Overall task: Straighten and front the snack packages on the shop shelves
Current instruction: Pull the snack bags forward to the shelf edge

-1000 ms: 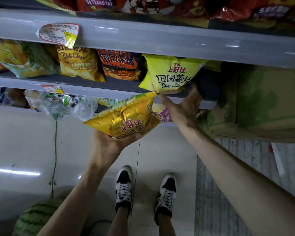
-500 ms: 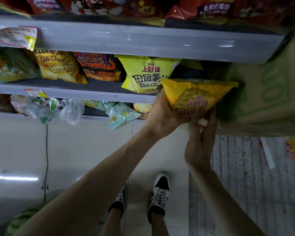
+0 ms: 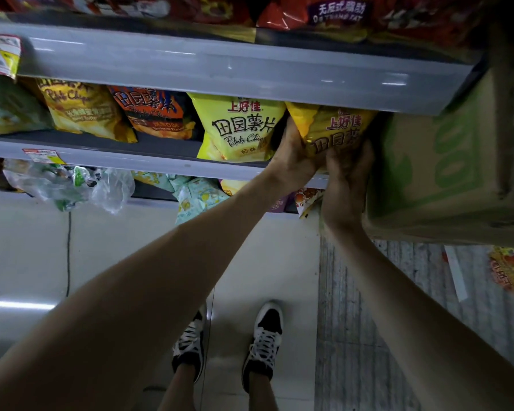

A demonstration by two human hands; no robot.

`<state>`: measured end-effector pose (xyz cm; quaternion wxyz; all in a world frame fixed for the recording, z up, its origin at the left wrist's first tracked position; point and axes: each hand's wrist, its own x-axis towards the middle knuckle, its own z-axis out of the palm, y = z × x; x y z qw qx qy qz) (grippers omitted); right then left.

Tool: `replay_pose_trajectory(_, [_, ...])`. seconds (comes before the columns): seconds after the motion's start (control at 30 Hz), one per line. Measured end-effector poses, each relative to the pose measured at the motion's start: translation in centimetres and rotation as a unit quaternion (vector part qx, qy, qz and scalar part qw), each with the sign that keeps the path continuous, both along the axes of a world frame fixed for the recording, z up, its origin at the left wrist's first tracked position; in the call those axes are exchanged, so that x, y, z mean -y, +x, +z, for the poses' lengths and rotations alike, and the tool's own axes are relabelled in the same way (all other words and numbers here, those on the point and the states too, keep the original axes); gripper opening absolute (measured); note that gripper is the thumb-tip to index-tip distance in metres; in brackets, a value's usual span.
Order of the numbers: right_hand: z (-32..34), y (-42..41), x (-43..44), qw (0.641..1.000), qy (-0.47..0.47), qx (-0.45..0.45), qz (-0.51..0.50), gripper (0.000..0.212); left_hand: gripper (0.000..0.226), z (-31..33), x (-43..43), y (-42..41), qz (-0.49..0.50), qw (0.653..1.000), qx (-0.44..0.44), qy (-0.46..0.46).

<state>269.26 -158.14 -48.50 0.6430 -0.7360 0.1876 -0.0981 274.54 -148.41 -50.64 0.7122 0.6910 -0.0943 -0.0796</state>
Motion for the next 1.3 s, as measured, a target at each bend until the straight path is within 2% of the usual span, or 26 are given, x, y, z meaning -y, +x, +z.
replay_pose_trajectory(0.13, [0.0, -0.3, 0.2, 1.000, -0.023, -0.012, -0.008, 0.080, 0.085, 0.8, -0.6, -0.3, -0.013, 0.998, -0.055, -0.019])
replay_pose_trajectory(0.27, [0.1, -0.2, -0.1, 0.998, -0.036, -0.037, -0.023, 0.086, 0.094, 1.8, -1.0, -0.1, -0.035, 0.991, -0.126, 0.007])
replay_pose_trajectory(0.37, [0.3, 0.5, 0.5, 0.995, -0.067, -0.080, 0.009, 0.093, 0.101, 2.1, -1.6, 0.0, -0.048, 0.991, -0.124, 0.036])
replay_pose_trajectory(0.43, [0.6, 0.7, 0.8, 0.991, -0.077, -0.102, 0.037, 0.089, 0.094, 2.5, -2.6, -0.2, -0.039, 0.991, -0.105, 0.077])
replay_pose_trajectory(0.57, [0.7, 0.6, 0.4, 0.994, 0.034, -0.100, 0.030, 0.083, 0.075, 2.6, -4.4, -0.3, -0.040, 0.984, -0.079, 0.156])
replay_pose_trajectory(0.7, [0.2, 0.7, 0.4, 0.994, 0.051, -0.092, 0.020, 0.081, 0.088, 3.1, -4.4, 0.5, -0.014, 0.973, -0.097, 0.211])
replay_pose_trajectory(0.8, [0.0, 0.8, 0.4, 0.995, 0.062, -0.071, -0.002, 0.078, 0.083, 3.2, -3.4, 0.4, 0.022, 0.962, -0.096, 0.256])
replay_pose_trajectory(1.03, [-0.3, -0.2, 0.1, 0.997, 0.009, -0.068, 0.024, 0.067, 0.076, 2.9, -2.3, -0.2, 0.064, 0.953, -0.099, 0.279])
replay_pose_trajectory(1.13, [0.1, -1.2, 0.1, 0.997, -0.034, -0.064, 0.028, 0.056, 0.061, 2.7, -2.0, -2.2, 0.091, 0.940, -0.074, 0.320])
replay_pose_trajectory(1.2, [0.3, -2.1, 0.0, 0.995, -0.053, -0.074, 0.041, 0.053, 0.054, 3.0, -2.3, -3.8, 0.080, 0.939, -0.065, 0.328])
replay_pose_trajectory(1.3, [0.4, -3.7, -0.4, 0.983, -0.109, -0.107, 0.098, 0.052, 0.055, 4.5, -3.3, -6.5, 0.057, 0.931, -0.061, 0.354])
